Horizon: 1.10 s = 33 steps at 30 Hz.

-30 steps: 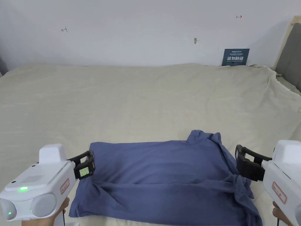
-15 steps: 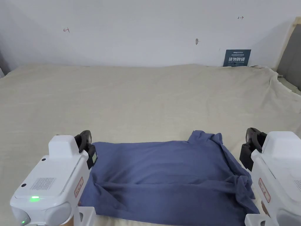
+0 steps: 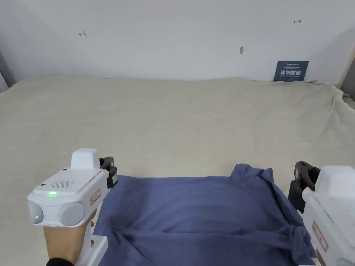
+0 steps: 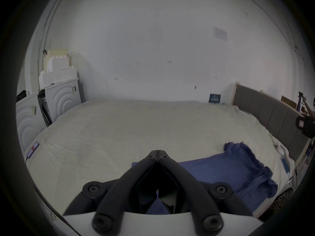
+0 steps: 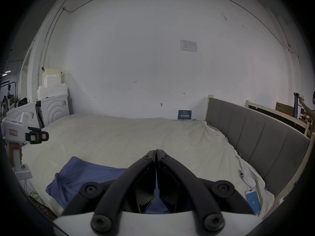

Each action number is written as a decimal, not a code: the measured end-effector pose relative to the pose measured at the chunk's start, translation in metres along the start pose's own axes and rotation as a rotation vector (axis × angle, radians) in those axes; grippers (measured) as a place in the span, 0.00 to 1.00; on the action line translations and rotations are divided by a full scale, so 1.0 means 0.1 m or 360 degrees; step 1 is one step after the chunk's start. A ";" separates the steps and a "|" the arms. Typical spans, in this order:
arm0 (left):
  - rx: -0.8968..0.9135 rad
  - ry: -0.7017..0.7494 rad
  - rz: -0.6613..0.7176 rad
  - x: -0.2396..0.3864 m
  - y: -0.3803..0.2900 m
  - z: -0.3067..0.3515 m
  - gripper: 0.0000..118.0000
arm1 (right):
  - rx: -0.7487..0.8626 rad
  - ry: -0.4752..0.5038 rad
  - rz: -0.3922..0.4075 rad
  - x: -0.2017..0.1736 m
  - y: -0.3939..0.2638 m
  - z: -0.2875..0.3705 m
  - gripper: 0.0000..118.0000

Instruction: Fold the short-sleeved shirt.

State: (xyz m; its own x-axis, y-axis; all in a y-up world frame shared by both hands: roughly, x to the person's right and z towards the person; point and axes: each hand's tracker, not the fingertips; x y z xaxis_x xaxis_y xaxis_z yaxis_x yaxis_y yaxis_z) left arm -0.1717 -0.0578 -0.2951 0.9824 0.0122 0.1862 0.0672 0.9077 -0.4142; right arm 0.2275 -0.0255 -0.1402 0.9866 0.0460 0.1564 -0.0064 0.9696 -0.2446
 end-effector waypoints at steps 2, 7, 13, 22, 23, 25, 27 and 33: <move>-0.0097 0.0001 0.0019 -0.08 0.05 -0.29 0.01 | -0.0026 -0.0001 -0.0003 0.00 -0.01 -0.13 0.00; -0.0399 0.0024 0.0223 -0.35 0.11 -1.06 0.48 | -0.0095 -0.0007 -0.0013 0.01 -0.08 -0.45 0.00; -0.0642 0.0126 0.0197 -0.53 -0.03 -1.79 0.81 | -0.0186 -0.0018 -0.0024 0.03 -0.22 -0.79 0.00; -0.0939 0.0191 0.0170 -0.68 -0.38 -2.58 0.79 | -0.0280 -0.0044 -0.0019 0.05 -0.38 -1.12 0.00; -0.0967 0.0197 0.0166 -0.67 -0.41 -2.63 0.75 | -0.0286 -0.0045 -0.0019 0.05 -0.39 -1.14 0.00; -0.1014 0.0164 0.0107 -0.65 -0.48 -2.72 0.63 | -0.0297 -0.0044 -0.0019 0.05 -0.40 -1.17 0.00; -0.1003 0.0161 0.0085 -0.61 -0.51 -2.69 0.58 | -0.0314 -0.0045 -0.0021 0.07 -0.42 -1.21 0.00; -0.0966 0.0005 0.0117 -0.57 -0.43 -2.56 0.00 | -0.0416 -0.0023 -0.0089 0.22 -0.48 -1.39 0.00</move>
State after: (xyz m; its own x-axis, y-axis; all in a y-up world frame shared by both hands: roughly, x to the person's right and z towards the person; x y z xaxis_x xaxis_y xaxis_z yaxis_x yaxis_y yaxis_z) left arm -0.1864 -0.2048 -0.5164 0.9887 0.0639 0.1355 0.0853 0.5035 -0.8598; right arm 0.2720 -0.1048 -0.2583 0.9818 -0.0005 0.1897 0.0919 0.8760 -0.4735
